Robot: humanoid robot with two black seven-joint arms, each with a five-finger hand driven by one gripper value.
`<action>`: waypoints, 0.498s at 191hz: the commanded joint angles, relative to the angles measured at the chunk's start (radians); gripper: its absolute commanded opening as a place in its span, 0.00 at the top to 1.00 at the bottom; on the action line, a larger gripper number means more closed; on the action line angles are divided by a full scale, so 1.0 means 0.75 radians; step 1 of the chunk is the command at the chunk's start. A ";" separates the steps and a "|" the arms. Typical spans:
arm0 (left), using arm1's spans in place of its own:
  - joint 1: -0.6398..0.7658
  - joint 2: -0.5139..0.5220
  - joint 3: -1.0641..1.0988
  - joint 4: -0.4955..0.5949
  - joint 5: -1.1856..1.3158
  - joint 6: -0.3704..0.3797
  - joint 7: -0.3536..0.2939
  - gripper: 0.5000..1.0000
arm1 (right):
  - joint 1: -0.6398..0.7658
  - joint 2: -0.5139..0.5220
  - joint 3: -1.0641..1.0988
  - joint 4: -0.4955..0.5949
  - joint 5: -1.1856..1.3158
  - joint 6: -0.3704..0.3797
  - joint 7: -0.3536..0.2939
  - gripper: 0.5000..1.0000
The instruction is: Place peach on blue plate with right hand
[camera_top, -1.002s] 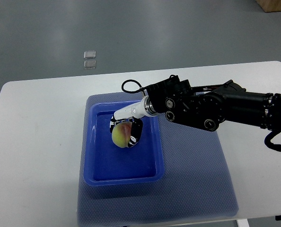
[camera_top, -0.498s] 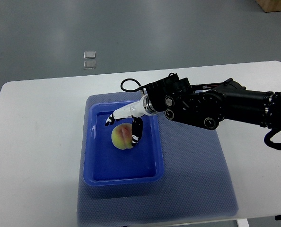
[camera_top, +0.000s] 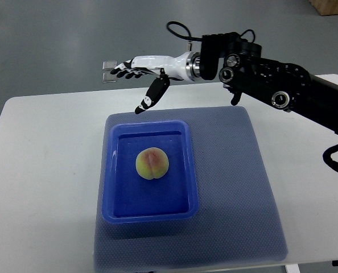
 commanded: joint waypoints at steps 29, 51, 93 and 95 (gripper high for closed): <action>0.003 0.000 0.000 -0.002 0.001 0.000 0.000 0.00 | -0.571 -0.021 0.749 -0.001 0.274 -0.164 0.040 0.13; 0.003 0.000 0.000 -0.002 0.001 0.000 0.000 0.00 | -0.667 0.022 0.876 -0.015 0.424 -0.201 0.083 0.13; 0.003 0.000 0.002 -0.004 0.005 0.000 0.004 0.00 | -0.780 0.047 0.964 -0.091 0.894 -0.215 0.216 0.13; 0.003 0.000 0.002 -0.004 0.005 0.000 0.004 0.00 | -0.780 0.047 0.964 -0.091 0.894 -0.215 0.216 0.13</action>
